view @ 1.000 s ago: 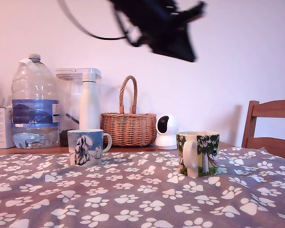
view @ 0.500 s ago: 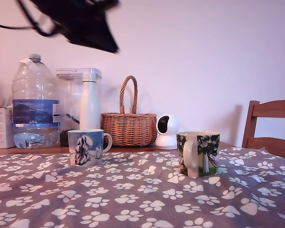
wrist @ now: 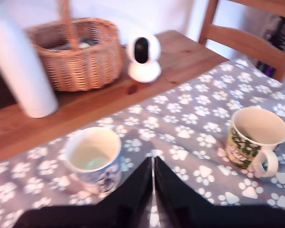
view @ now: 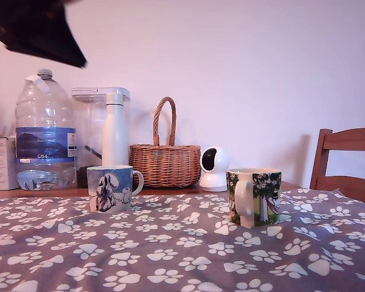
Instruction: Pick up the coffee capsules from the table one by one and drop them inside the nearest coffee cup
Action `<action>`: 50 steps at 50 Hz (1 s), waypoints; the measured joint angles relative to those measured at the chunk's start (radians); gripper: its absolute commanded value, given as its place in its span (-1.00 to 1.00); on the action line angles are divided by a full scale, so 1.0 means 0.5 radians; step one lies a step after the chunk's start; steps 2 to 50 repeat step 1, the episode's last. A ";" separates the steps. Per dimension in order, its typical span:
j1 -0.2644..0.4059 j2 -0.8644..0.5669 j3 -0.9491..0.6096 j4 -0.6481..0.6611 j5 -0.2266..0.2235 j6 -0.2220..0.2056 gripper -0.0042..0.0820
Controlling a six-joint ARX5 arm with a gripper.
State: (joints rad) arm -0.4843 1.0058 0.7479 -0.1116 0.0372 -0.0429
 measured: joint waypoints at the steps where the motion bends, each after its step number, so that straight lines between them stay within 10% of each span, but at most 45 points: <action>1: 0.004 -0.017 0.000 -0.013 -0.005 0.000 -0.96; 50: 0.004 -0.017 0.000 -0.013 -0.005 0.000 -0.96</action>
